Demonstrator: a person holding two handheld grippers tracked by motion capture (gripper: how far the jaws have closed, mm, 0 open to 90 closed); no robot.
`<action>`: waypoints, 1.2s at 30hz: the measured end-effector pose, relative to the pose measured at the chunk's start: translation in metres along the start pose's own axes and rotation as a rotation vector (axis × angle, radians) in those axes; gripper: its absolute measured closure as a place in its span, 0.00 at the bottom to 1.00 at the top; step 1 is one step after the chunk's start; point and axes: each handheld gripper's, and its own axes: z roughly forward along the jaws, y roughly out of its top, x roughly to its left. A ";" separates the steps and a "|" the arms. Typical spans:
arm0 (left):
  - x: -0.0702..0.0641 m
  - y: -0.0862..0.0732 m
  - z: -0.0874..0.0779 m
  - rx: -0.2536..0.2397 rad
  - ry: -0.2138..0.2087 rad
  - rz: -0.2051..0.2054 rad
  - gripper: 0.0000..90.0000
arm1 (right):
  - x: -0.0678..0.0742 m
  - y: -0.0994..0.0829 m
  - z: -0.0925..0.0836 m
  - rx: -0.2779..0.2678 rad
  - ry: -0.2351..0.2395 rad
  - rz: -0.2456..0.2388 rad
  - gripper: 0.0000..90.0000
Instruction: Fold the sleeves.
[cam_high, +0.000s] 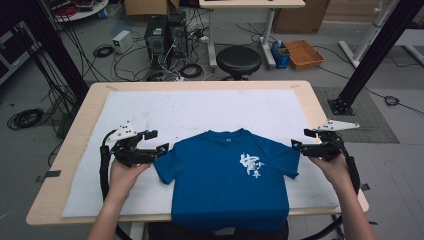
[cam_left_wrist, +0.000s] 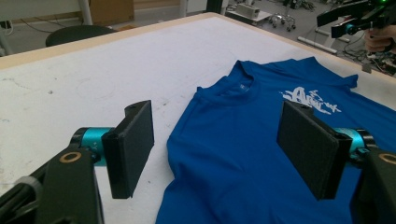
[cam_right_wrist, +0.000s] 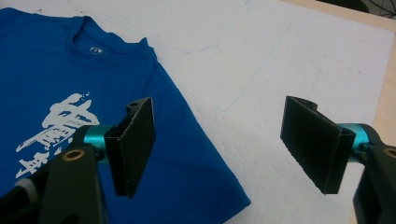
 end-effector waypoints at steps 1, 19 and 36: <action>0.000 0.000 0.000 0.008 0.004 0.003 0.30 | 0.000 0.000 0.000 0.000 0.000 0.001 0.29; 0.014 -0.014 -0.011 0.033 0.080 -0.066 0.38 | 0.000 0.000 0.003 0.008 -0.004 -0.007 0.29; 0.035 -0.046 -0.007 0.226 0.106 -0.132 0.67 | -0.001 -0.002 0.004 0.012 -0.015 -0.008 0.29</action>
